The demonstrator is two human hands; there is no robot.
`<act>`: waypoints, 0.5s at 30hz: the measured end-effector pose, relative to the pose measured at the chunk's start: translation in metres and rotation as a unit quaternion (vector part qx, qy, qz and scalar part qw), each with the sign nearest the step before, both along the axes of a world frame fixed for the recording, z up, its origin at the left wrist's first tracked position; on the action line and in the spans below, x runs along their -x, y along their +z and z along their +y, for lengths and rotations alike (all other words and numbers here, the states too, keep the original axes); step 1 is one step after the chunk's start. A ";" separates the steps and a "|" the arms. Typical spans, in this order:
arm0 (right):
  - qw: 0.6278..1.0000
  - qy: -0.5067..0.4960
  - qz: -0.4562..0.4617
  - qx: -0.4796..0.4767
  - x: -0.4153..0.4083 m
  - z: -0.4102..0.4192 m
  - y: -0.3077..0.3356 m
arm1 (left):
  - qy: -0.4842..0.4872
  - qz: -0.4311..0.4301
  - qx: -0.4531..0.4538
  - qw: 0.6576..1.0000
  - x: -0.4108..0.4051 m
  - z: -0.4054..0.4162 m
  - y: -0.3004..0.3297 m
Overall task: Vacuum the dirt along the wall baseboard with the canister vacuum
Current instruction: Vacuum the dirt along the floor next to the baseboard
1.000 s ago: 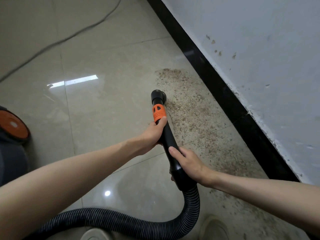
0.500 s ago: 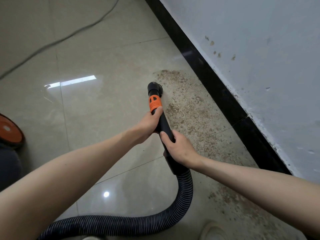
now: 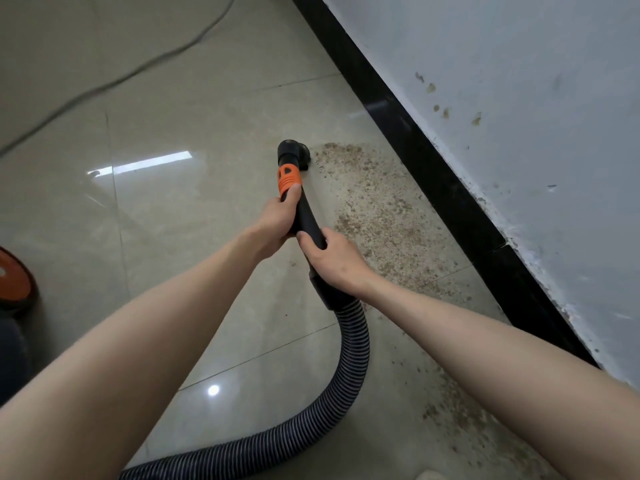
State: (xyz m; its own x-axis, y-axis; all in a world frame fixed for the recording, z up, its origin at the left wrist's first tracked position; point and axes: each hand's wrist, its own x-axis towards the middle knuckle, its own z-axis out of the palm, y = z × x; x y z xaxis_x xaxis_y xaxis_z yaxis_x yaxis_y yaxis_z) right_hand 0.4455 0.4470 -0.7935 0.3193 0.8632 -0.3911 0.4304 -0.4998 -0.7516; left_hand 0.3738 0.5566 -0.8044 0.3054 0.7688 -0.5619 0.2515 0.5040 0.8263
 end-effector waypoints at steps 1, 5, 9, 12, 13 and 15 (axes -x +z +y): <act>1.000 -0.001 -0.002 0.000 -0.002 0.004 0.000 | 0.000 0.000 0.000 1.000 -0.002 0.003 0.002; 1.000 -0.007 -0.015 -0.004 -0.010 0.018 0.001 | -0.002 -0.005 0.008 1.000 -0.013 0.014 0.008; 1.000 -0.011 -0.013 -0.005 -0.015 0.025 0.003 | -0.001 0.000 0.013 1.000 -0.019 0.021 0.012; 1.000 -0.017 -0.003 -0.011 -0.017 0.028 0.007 | -0.002 -0.007 0.025 1.000 -0.022 0.025 0.015; 1.000 -0.019 -0.004 -0.014 -0.017 0.027 0.009 | -0.003 -0.009 0.028 1.000 -0.022 0.025 0.016; 1.000 -0.023 -0.005 -0.013 -0.017 0.023 0.009 | -0.013 -0.011 0.037 0.999 -0.023 0.022 0.017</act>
State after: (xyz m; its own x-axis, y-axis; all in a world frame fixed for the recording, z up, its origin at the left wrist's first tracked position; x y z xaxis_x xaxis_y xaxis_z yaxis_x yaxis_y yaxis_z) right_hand 0.4628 0.4702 -0.7843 0.3619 0.8578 -0.3651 0.4146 -0.4988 -0.7611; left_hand 0.3971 0.5789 -0.7874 0.3375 0.7175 -0.6093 0.2473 0.5570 0.7928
